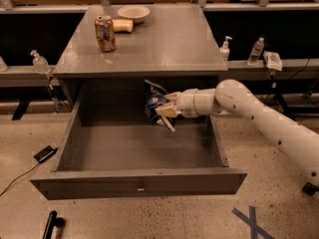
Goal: Pick blue chip bag from top drawer and place on counter
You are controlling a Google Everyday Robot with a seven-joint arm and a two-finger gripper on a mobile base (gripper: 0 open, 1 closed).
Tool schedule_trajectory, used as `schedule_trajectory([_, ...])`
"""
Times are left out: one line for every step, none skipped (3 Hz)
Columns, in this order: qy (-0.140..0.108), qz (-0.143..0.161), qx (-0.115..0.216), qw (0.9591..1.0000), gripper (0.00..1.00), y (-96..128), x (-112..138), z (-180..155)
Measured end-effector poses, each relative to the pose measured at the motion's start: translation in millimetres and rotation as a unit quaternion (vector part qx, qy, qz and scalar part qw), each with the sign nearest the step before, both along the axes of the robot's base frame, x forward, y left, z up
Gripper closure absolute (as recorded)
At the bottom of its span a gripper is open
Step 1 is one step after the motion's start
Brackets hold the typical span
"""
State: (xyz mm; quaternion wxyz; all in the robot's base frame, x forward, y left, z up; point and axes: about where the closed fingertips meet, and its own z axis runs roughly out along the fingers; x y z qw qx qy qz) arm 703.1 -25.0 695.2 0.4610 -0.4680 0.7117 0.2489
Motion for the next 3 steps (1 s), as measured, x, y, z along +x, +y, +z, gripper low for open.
schedule_trajectory([-0.044,0.003,-0.001,0.999,1.0,-25.9,-15.4,47.3])
schedule_trajectory([-0.037,0.029,0.019,0.9987,1.0,-44.2,-63.8,78.4])
schedule_trajectory([-0.037,0.058,0.019,0.9975,1.0,-53.2,-107.1,105.8])
